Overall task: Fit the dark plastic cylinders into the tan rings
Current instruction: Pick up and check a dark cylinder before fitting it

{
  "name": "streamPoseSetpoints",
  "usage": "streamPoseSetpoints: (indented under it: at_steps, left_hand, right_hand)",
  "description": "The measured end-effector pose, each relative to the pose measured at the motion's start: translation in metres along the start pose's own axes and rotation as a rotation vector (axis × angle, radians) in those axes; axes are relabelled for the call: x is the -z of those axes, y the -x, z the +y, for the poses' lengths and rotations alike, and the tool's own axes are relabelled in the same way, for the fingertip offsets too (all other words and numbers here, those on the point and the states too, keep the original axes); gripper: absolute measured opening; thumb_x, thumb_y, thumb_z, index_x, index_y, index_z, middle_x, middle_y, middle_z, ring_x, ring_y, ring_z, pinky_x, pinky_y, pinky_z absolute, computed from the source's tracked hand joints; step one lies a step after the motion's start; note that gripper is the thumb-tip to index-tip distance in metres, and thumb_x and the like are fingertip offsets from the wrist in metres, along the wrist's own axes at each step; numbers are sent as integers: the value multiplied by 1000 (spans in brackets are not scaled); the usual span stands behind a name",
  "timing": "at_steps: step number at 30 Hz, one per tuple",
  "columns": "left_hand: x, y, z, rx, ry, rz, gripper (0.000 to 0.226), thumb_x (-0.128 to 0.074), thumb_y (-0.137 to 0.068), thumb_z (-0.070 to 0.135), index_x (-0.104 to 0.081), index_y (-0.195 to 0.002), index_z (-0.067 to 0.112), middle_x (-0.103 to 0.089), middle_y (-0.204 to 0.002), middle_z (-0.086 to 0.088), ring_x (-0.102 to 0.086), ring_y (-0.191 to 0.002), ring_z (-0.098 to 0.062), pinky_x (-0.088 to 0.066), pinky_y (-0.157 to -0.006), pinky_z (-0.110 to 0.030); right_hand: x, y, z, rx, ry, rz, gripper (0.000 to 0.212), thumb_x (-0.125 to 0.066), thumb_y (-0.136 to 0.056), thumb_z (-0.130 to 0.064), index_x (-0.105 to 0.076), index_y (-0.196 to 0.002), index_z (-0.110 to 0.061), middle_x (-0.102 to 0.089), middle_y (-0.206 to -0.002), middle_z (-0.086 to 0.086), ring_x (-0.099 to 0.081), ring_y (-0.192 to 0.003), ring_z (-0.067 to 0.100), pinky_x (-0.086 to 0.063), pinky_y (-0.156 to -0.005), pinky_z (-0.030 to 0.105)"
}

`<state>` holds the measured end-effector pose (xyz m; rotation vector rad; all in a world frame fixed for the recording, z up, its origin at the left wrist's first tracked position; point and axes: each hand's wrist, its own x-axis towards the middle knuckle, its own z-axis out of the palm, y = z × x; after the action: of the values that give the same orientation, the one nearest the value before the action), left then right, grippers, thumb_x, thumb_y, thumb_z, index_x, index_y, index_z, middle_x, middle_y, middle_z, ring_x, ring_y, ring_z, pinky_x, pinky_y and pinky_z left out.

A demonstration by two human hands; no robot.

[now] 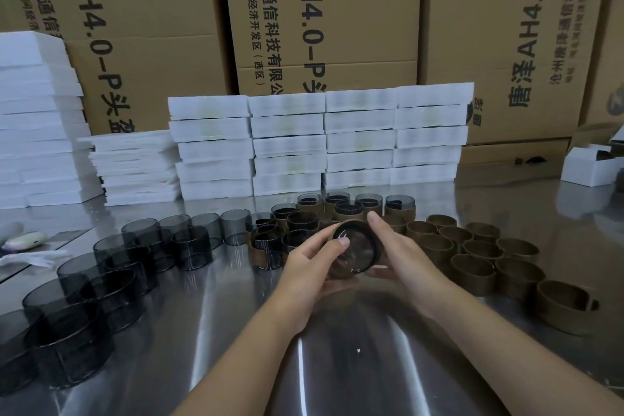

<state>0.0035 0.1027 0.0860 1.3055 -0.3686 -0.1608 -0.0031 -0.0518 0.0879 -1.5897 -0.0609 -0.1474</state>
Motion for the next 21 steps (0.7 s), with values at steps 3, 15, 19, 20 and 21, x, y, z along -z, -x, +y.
streamPoseSetpoints:
  at_steps: [3,15,19,20,21]
  left_hand:
    - [2,1,0,22,4,-28,22,-60,-94,23,-73,-111,27,-73,-111,-6,-70,-104,-27,-59,-73,-35]
    - [-1,3,5,14,87,-117,46,-65,-76,38,-69,-118,19,-72,-114,-11,-72,-96,-26,-59,-70,-30]
    - [-1,4,6,24,109,-137,57,-65,-77,35,-60,-130,15,-70,-119,-12,-71,-98,-26,-59,-70,-30]
    - [-2,4,6,28,114,-136,58,-65,-77,34,-59,-132,14,-69,-120,-13,-71,-97,-25,-59,-70,-30]
    - [-2,4,6,34,119,-132,59,-64,-77,33,-58,-132,14,-69,-121,-13,-72,-97,-25,-59,-70,-30]
  right_hand:
    - [-5,1,1,-98,-149,-110,68,-57,-66,-72,-71,-110,-21,-74,-107,10,-68,-104,31,-51,-96,51]
    - [-2,-1,0,-51,-32,-22,57,-45,-87,-66,-68,-113,-21,-76,-101,4,-71,-97,24,-52,-91,41]
    - [0,0,-2,-72,-40,-20,55,-44,-88,-65,-69,-111,-21,-76,-100,4,-69,-91,21,-48,-84,36]
    - [0,0,-2,-78,-44,-22,54,-44,-88,-64,-69,-111,-21,-76,-100,4,-68,-90,20,-46,-83,35]
    - [0,0,-2,-83,-51,-24,53,-45,-88,-63,-69,-110,-21,-75,-101,5,-67,-91,21,-45,-83,35]
